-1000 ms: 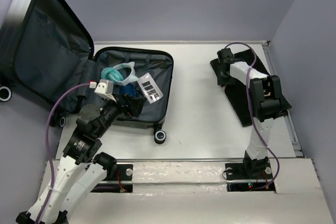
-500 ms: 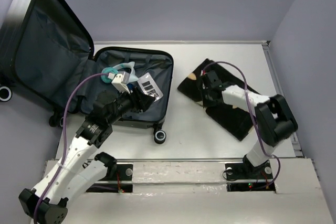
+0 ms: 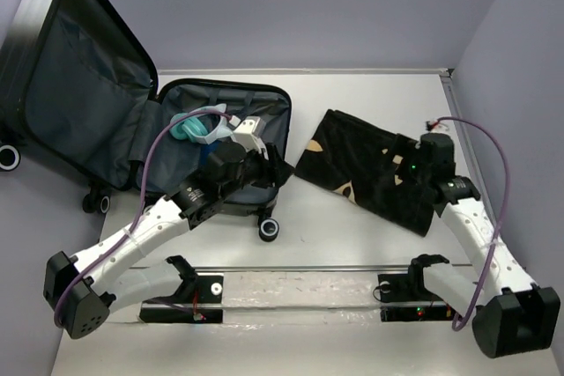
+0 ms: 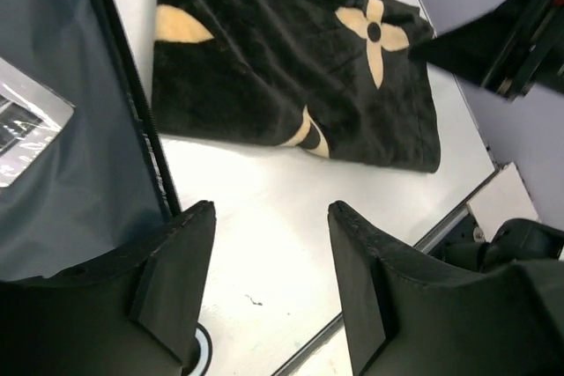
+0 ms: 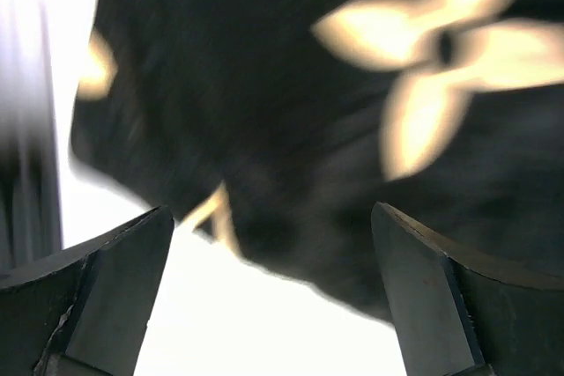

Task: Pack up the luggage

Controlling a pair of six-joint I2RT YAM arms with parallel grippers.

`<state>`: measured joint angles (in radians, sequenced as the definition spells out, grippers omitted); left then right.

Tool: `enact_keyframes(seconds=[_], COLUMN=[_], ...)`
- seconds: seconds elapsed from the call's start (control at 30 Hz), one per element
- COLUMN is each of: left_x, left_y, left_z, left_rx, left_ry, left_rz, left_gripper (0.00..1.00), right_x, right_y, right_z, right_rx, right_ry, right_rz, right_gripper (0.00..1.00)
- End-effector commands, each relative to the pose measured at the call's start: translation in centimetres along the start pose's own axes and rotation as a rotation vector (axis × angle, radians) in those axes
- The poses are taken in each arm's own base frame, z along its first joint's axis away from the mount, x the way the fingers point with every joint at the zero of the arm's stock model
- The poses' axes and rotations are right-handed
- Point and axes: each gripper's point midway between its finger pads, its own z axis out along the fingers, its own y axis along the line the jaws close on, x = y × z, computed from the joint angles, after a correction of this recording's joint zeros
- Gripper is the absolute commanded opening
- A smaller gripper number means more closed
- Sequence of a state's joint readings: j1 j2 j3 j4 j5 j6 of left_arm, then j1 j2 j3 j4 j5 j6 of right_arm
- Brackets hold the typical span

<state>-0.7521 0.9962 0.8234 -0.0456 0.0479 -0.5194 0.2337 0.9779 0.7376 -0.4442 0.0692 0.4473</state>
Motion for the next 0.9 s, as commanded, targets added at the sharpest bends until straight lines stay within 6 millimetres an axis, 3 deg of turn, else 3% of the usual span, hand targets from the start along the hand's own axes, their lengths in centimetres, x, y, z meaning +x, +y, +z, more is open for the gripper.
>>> enact_keyframes(seconds=[0.0,0.07,0.2,0.4,0.57,0.73,0.87], left_x=[-2.6,-2.1,-1.3,0.2,1.3,1.8,1.8], left_y=[-3.4,-4.4,-4.9,-5.9,-5.9,-6.0,-6.2], left_z=[-0.3,-0.1,0.1,-0.5,-0.7,-0.6,-0.4], left_rx=[0.029,0.029,-0.001,0.044,0.072,0.088,0.09], left_ry=[-0.101,-0.101,-0.107,-0.107,-0.091,-0.082,-0.083], left_rz=[0.027,0.053,0.081,0.107,0.124,0.135,0.137], left_gripper=[0.67,0.7,0.74,0.76,0.78,0.79,0.79], right_x=[-1.8,-1.9,-1.1,2.1,3.0,5.2,6.8], right_y=[-7.3,-10.5,-14.4,-18.2,-18.0,-15.7,-15.7], right_z=[-1.0,-1.2,-1.2,-0.4,0.7,3.4,5.3], right_rx=[0.229,0.323,0.45,0.561,0.549,0.405,0.383], right_ry=[-0.085,-0.104,-0.113,-0.012,0.055,0.181,0.248], right_rz=[0.191,0.288,0.395,0.492,0.506,0.57,0.603], right_gripper=[1.0,1.0,1.0,1.0,1.0,1.0,0.98])
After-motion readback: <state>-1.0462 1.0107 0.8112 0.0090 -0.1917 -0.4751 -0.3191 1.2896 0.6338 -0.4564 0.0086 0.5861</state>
